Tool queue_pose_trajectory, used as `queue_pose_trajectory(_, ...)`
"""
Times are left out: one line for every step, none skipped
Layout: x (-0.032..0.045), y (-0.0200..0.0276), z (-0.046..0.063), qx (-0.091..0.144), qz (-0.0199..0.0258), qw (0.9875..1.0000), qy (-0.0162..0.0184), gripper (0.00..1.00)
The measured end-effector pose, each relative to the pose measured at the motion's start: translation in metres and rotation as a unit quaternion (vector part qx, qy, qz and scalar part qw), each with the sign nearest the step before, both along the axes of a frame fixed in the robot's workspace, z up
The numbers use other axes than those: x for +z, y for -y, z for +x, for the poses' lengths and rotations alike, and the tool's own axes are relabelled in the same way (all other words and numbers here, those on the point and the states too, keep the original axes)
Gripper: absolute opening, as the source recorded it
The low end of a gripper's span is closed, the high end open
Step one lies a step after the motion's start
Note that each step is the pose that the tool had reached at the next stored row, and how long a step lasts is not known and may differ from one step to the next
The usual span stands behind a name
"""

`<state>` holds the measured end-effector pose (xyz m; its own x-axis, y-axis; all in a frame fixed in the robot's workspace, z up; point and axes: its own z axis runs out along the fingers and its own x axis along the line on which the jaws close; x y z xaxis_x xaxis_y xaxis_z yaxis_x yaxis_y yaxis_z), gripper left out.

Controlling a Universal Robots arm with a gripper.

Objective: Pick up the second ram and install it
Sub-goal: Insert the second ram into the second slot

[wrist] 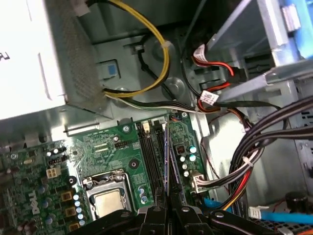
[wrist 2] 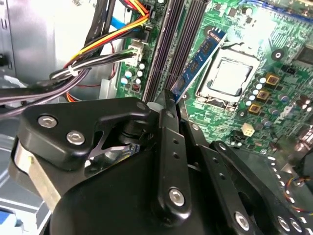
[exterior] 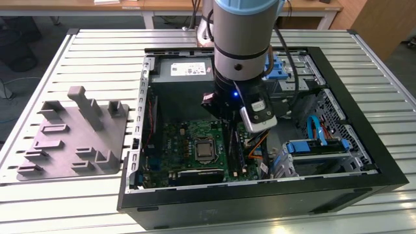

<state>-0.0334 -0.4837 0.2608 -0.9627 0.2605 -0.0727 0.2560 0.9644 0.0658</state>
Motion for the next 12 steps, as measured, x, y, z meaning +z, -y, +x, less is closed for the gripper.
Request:
queue_pose_trajectory(0.0,0.0,0.0,-0.006,0.0,1.0,0.0,0.14)
queue_pose_trajectory(0.0,0.0,0.0,-0.011,0.0,0.9999,0.0,0.14)
queue_pose_trajectory(0.0,0.0,0.0,-0.016,0.0,0.9999,0.0,0.14)
queue_pose_trajectory(-0.0001,0.0,0.0,-0.022,0.0,0.9998,0.0,0.14)
queue_pose_trajectory(-0.0001,0.0,0.0,-0.028,0.0,0.9996,0.0,0.14)
queue_pose_trajectory(-0.0001,0.0,0.0,-0.033,0.0,0.9994,0.0,0.14)
queue_pose_trajectory(-0.0001,0.0,0.0,-0.039,0.0,0.9993,0.0,0.14)
queue_pose_trajectory(-0.0001,0.0,0.0,-0.044,0.0,0.999,0.0,0.14)
queue_pose_trajectory(-0.0001,0.0,0.0,-0.049,0.0,0.9988,0.0,0.14)
queue_pose_trajectory(-0.0001,0.0,0.0,-0.055,-0.0001,0.9985,0.0,0.14)
queue_pose_trajectory(-0.0001,0.0,0.0,-0.06,-0.0001,0.9982,0.0,0.14)
queue_pose_trajectory(-0.0001,0.0,0.0,-0.066,-0.0002,0.9978,0.0,0.14)
